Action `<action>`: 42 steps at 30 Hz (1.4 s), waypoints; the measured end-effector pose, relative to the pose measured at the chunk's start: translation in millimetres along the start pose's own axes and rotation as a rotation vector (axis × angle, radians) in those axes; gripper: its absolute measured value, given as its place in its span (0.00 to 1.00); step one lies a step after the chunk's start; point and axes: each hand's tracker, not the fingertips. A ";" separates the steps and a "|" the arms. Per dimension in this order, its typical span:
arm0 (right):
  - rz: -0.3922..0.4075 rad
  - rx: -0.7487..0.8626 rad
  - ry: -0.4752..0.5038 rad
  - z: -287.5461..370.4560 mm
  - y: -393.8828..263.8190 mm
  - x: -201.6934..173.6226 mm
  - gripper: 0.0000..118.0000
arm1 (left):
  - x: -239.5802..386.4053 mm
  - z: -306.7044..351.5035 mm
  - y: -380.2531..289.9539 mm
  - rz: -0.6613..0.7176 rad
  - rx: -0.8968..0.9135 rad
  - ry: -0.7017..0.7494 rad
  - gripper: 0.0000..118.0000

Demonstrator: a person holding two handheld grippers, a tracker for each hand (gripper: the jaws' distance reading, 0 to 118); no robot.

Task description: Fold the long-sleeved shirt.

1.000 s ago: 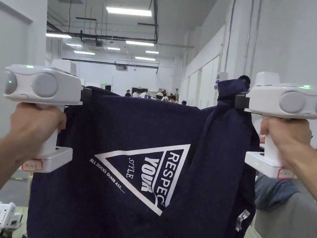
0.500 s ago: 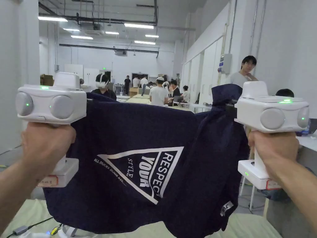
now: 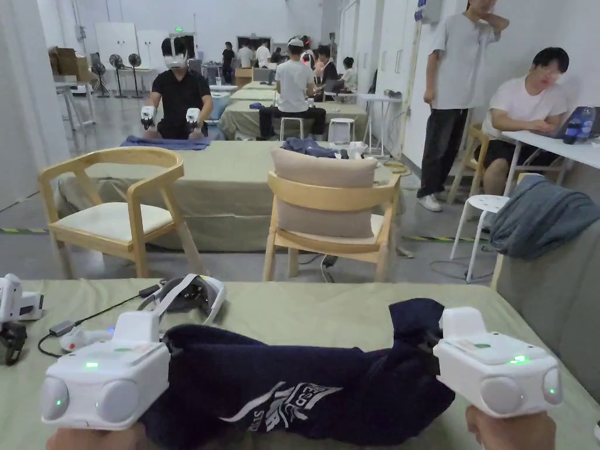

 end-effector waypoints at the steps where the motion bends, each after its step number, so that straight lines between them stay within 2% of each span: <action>1: 0.007 0.015 -0.004 11.6 -22.4 -2.1 0.05 | -0.2 8.4 -24.1 0.034 -0.004 0.001 0.08; 3: -0.014 -0.026 0.024 36.8 -61.4 -6.2 0.05 | -0.5 24.6 -65.4 0.034 -0.070 -0.033 0.08; 7: -0.070 -0.034 0.028 93.9 -126.8 -12.2 0.05 | -1.6 72.8 -139.0 0.067 -0.093 -0.012 0.08; 10: -0.085 -0.049 0.034 134.8 -165.7 -19.2 0.05 | 5.0 107.9 -178.7 0.040 -0.124 -0.014 0.08; 16: -0.063 -0.094 0.033 215.5 -228.4 -32.8 0.05 | 9.9 173.2 -234.5 0.090 -0.166 -0.048 0.08; 19: -0.096 -0.148 0.053 251.5 -253.8 -34.3 0.05 | 6.6 200.0 -258.3 0.155 -0.226 -0.090 0.08; 21: -0.099 -0.188 0.046 270.9 -266.3 -38.0 0.05 | 4.9 215.7 -273.6 0.148 -0.251 -0.092 0.08; 25: -0.089 -0.292 0.074 294.5 -285.2 -43.4 0.05 | 7.7 243.2 -294.9 0.122 -0.300 -0.081 0.08; 26: -0.101 -0.283 0.056 298.0 -290.3 -45.9 0.05 | 8.3 246.0 -299.4 0.123 -0.306 -0.069 0.08; 28: -0.135 -0.317 0.087 295.6 -298.4 -45.9 0.06 | 8.5 244.7 -308.5 0.136 -0.328 -0.066 0.10; 29: -0.141 -0.358 0.080 291.9 -303.3 -46.5 0.11 | 9.1 241.8 -312.5 0.142 -0.353 -0.067 0.18; 30: -0.133 -0.382 0.058 289.6 -305.6 -48.0 0.36 | 8.8 240.0 -314.2 0.152 -0.384 -0.055 0.42; 31: -0.110 -0.393 0.021 288.4 -305.8 -49.6 0.65 | 8.8 239.7 -314.9 0.164 -0.409 -0.039 0.68; 32: -0.088 -0.379 -0.018 291.3 -304.7 -50.9 0.93 | 8.0 240.9 -313.1 0.150 -0.401 -0.022 0.89; 33: -0.091 -0.345 -0.037 295.7 -301.2 -51.3 0.99 | 7.9 245.9 -311.8 0.145 -0.381 0.000 0.92; 34: -0.088 -0.318 -0.042 302.1 -294.7 -50.8 0.98 | 7.7 251.8 -307.7 0.127 -0.342 0.021 0.90; 36: -0.115 -0.235 -0.027 310.3 -272.8 -53.3 0.98 | 6.9 265.5 -289.7 0.093 -0.277 0.057 0.91; 38: -0.102 -0.126 -0.060 319.7 -248.1 -55.5 0.98 | 7.2 270.9 -268.6 0.094 -0.223 0.103 0.91; 40: -0.085 -0.053 -0.080 321.7 -224.4 -61.3 0.95 | 6.9 272.4 -246.6 0.108 -0.179 0.101 0.86; 42: -0.097 0.033 -0.043 320.6 -207.5 -67.2 0.93 | 7.9 276.5 -229.0 0.140 -0.112 0.072 0.83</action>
